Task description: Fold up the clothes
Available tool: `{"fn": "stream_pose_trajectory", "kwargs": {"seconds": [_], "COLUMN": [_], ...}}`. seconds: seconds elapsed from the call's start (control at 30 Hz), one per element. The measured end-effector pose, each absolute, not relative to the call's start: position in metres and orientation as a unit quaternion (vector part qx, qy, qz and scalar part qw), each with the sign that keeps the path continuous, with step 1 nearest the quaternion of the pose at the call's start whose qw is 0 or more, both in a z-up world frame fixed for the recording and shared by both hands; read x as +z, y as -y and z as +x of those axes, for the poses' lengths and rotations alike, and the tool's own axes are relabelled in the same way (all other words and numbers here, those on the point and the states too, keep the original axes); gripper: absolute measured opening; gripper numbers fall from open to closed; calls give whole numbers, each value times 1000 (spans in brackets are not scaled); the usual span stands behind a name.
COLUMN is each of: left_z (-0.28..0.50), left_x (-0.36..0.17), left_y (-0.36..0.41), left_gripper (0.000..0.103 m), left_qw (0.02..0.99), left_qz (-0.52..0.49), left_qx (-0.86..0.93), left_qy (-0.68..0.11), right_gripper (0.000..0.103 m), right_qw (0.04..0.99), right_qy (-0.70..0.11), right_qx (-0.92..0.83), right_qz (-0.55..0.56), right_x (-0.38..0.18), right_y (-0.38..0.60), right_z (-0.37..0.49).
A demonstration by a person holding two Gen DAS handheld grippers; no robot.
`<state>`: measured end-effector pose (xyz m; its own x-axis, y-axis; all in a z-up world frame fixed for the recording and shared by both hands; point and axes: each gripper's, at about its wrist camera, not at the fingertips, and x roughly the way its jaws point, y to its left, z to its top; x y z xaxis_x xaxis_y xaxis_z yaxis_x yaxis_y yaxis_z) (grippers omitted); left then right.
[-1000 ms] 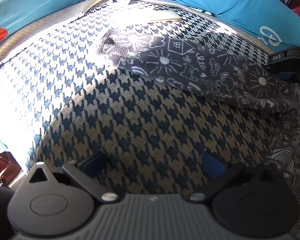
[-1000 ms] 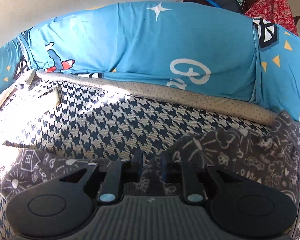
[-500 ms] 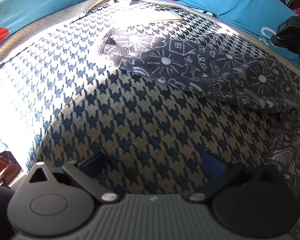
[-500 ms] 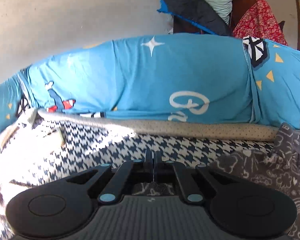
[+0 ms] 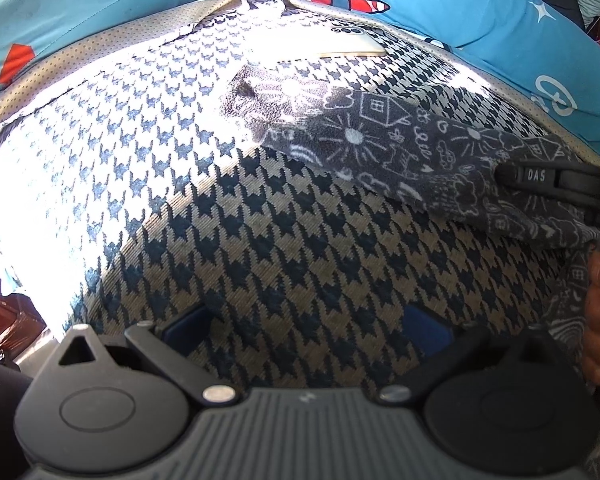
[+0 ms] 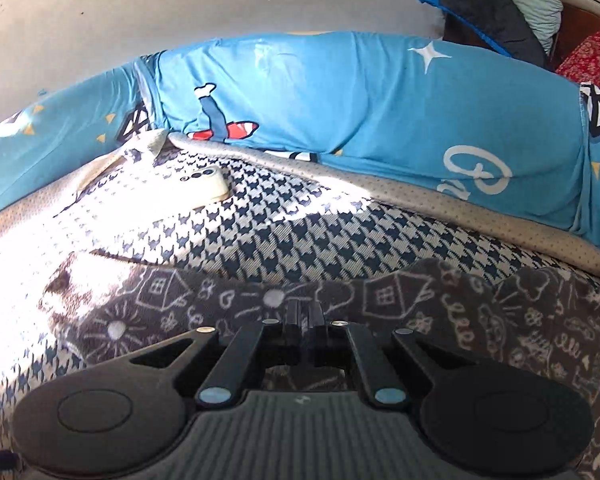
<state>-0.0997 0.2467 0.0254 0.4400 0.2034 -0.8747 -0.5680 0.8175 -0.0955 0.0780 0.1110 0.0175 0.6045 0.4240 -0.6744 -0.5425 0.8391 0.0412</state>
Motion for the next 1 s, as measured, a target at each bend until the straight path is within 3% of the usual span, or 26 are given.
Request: {"fn": "stream_pose_trajectory", "kwargs": {"seconds": [0.13, 0.53, 1.0], "left_z": [-104, -106, -101], "left_x": [28, 29, 34], "left_y": [-253, -261, -218], "left_gripper": [103, 103, 103], "left_qw": [826, 827, 868], "left_qz": [-201, -189, -107], "left_qx": [241, 257, 204], "left_qy": [-469, -462, -440], "right_gripper": [5, 11, 12], "right_qw": [871, 855, 903], "right_qy": [-396, -429, -380], "right_qx": [274, 276, 194], "right_qz": [-100, -91, -53], "right_x": [-7, -2, 9], "right_y": [-115, -103, -41], "right_z": [58, 9, -104]}}
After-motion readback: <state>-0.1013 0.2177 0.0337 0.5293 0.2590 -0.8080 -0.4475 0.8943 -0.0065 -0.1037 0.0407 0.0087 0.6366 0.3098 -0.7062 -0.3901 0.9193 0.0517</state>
